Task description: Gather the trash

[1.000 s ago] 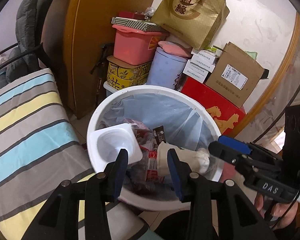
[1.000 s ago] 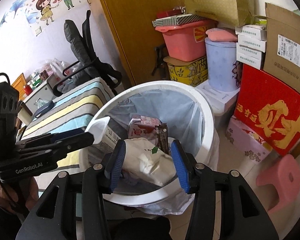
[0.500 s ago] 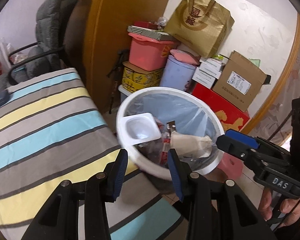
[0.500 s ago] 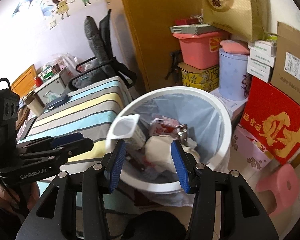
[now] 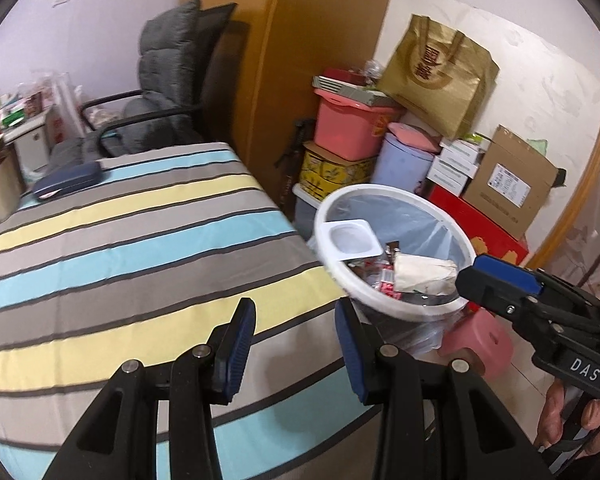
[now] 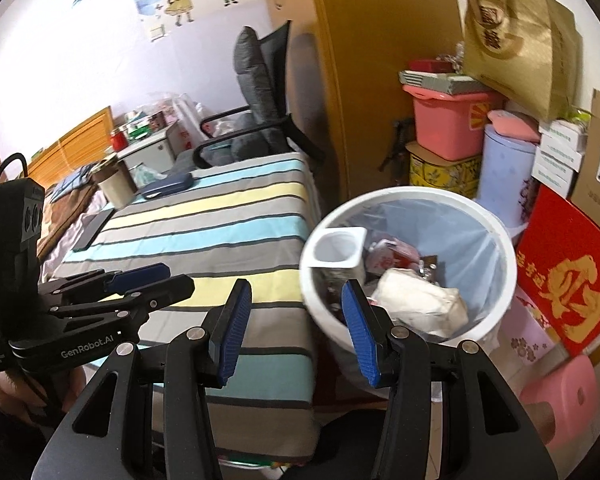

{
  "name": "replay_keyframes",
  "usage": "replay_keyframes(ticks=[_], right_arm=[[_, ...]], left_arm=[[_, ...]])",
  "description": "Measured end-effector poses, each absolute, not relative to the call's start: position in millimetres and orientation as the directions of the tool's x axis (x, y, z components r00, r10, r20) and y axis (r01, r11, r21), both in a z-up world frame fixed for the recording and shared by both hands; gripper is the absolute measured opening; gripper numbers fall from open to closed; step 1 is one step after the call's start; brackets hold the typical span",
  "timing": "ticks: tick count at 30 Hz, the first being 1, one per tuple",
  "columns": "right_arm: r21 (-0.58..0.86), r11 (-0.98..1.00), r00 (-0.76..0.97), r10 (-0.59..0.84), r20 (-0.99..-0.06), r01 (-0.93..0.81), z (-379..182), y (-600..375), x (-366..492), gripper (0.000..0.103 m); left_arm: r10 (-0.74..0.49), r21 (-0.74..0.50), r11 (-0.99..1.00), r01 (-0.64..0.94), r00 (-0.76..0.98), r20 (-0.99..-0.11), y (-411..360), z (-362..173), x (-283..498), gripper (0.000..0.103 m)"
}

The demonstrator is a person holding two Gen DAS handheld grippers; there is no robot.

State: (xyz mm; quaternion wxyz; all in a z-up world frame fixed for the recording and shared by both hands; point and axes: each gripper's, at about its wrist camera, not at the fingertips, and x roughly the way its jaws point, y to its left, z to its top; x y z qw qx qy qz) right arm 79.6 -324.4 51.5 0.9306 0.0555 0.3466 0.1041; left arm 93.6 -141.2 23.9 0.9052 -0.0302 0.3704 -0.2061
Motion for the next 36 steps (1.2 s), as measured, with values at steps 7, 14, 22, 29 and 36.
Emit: replay_keyframes(ticks=[7,14,22,29,36], right_arm=[[0.164,0.968,0.743,0.253,-0.62,-0.192,54,-304,66,0.05],[0.152,0.963,0.739,0.268,-0.618,-0.222,53,-287,49,0.05],[0.152,0.957,0.727,0.288,-0.624,-0.249,52,-277,39,0.05],[0.148,0.958,0.735,0.285,-0.616,-0.247,53,-276,36,0.05],[0.152,0.956,0.732,0.29,-0.617,-0.251,51,-275,37,0.05]], left_arm=[[-0.338,-0.174,0.938,0.301,0.679,-0.651,-117,27,70,0.041],[-0.291,-0.161,0.956,0.246,0.712,-0.64,-97,27,44,0.041],[-0.258,-0.168,0.966,0.197,0.719,-0.645,-78,23,27,0.041],[-0.251,-0.17,0.968,0.185,0.718,-0.649,-74,21,20,0.041],[-0.245,-0.166,0.969,0.181,0.72,-0.649,-72,20,20,0.041]])
